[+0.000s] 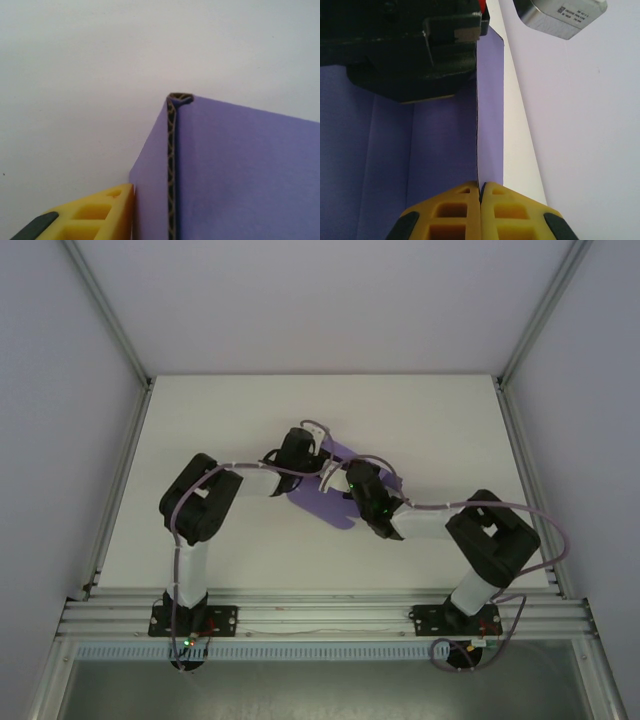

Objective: Assemble paper box

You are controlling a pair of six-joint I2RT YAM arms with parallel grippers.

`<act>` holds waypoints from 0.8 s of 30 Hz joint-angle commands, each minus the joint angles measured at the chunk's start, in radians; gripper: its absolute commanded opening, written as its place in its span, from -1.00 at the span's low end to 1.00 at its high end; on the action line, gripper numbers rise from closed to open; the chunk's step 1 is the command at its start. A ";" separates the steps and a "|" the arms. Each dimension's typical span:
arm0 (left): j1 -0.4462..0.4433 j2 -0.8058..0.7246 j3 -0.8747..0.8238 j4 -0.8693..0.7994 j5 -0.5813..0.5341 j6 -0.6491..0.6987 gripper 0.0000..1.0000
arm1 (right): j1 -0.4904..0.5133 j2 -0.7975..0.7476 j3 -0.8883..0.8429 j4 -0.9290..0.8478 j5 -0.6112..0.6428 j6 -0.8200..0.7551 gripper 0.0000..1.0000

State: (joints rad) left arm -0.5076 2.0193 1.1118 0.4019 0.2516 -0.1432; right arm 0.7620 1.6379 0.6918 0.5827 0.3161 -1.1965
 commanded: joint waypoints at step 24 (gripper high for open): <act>-0.006 -0.173 -0.077 0.002 0.095 -0.099 -1.00 | -0.079 -0.432 -0.094 -0.149 -0.089 0.533 1.00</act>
State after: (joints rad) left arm -0.5167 1.9205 1.0649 0.3759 0.2932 -0.2123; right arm 0.7235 1.3422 0.6079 0.4828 0.2424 -0.8951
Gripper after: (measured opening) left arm 0.093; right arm 0.998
